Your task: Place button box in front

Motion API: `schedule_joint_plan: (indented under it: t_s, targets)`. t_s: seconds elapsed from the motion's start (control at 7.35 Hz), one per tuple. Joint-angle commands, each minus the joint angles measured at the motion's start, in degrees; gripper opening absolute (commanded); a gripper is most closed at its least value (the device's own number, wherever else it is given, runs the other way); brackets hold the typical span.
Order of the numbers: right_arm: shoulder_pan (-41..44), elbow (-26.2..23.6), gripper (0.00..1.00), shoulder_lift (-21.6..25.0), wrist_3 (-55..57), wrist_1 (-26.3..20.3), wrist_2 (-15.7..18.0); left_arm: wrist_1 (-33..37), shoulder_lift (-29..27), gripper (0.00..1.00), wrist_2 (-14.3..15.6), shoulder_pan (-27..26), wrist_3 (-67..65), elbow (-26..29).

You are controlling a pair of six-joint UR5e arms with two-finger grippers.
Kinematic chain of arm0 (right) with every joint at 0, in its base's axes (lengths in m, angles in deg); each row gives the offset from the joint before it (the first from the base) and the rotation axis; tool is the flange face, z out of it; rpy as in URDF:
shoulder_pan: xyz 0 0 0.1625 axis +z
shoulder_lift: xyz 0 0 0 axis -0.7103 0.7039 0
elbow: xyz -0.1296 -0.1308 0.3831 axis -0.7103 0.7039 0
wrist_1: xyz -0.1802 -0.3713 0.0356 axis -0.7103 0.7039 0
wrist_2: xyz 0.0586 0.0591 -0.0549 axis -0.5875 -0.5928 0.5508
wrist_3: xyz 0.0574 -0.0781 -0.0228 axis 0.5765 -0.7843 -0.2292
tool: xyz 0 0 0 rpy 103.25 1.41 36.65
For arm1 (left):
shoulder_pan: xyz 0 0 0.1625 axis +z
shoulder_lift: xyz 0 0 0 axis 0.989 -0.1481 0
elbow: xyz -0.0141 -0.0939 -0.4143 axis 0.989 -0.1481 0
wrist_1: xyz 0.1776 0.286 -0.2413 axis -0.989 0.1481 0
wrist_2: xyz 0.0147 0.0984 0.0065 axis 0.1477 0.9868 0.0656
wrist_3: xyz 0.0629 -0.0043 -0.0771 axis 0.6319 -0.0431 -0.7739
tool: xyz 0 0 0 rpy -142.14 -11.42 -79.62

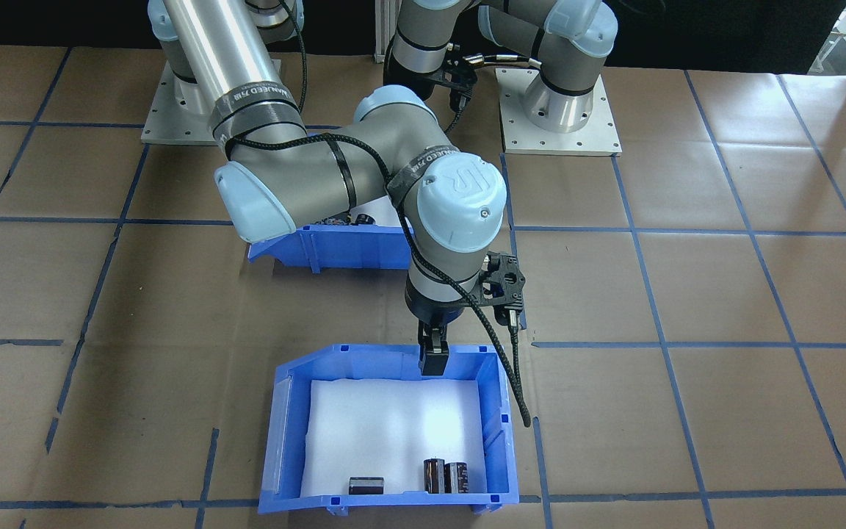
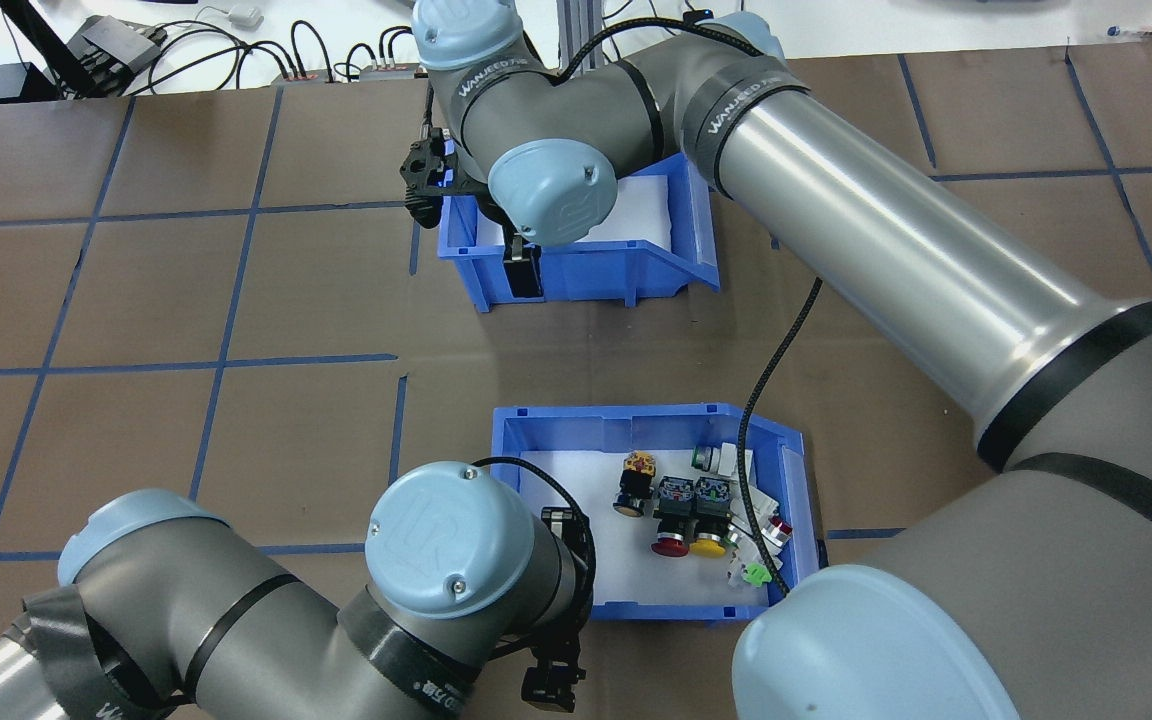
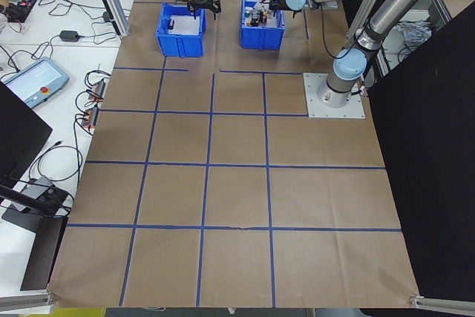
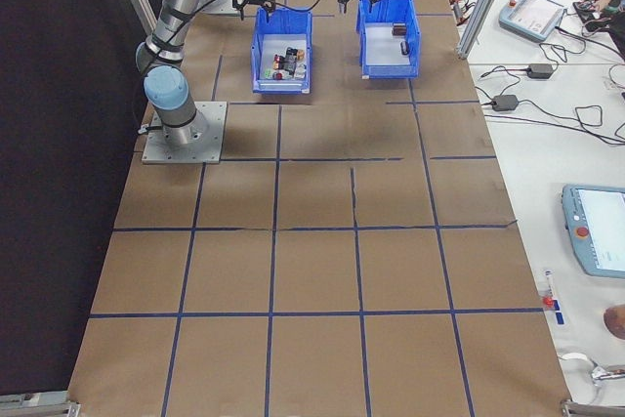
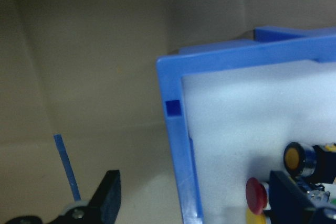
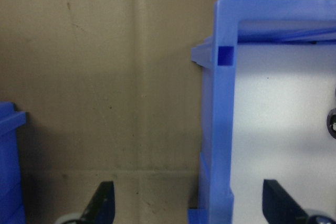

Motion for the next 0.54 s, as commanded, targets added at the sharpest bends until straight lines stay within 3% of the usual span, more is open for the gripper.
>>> schedule_joint_plan:
  t_s: [0.0, 0.41]
  targets:
    - [-0.23, -2.05, 1.00, -0.87, 0.20, 4.11, 0.32, -1.09, -2.57, 0.99, -0.28, -1.08, -1.72, 0.02]
    - [-1.72, -3.20, 1.00, -1.04, 0.03, 6.49, 0.76, -4.59, -6.60, 0.97, -0.37, -1.79, -3.73, 0.02]
